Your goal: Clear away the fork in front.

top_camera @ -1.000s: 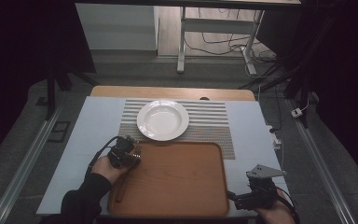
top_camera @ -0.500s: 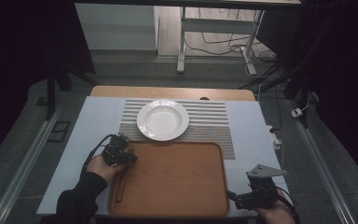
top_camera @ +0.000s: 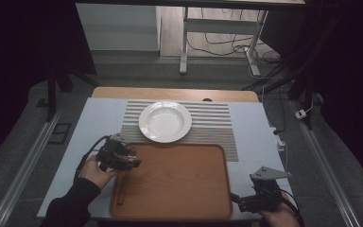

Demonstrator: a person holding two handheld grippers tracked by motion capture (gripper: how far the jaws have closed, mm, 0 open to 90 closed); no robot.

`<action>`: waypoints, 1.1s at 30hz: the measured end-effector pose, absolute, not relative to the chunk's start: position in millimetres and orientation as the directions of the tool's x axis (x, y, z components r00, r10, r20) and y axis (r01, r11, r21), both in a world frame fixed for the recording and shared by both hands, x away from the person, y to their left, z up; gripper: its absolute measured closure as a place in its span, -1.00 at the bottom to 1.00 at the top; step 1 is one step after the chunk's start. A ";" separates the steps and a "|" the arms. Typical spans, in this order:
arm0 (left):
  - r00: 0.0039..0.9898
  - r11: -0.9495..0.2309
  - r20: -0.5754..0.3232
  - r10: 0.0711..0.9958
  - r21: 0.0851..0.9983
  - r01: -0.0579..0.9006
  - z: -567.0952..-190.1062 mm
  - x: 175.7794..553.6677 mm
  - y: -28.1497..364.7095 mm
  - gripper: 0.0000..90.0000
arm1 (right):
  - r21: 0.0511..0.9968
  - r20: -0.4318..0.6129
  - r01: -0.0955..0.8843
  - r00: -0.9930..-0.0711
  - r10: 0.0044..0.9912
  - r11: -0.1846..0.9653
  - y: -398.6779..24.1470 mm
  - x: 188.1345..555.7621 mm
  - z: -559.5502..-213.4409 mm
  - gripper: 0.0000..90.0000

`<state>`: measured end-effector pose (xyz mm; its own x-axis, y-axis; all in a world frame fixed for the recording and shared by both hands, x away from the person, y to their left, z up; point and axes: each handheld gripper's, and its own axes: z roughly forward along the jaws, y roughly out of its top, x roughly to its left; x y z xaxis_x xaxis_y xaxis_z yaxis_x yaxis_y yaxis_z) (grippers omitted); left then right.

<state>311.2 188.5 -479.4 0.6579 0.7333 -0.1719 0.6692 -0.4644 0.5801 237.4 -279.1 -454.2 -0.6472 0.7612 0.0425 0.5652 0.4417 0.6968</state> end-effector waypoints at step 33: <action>0.624 -0.309 -0.268 0.734 0.687 0.658 -464.7 236.8 235.3 -0.97 | 0.694 0.048 0.571 -0.644 0.763 0.438 -279.2 237.8 -454.5 -1.00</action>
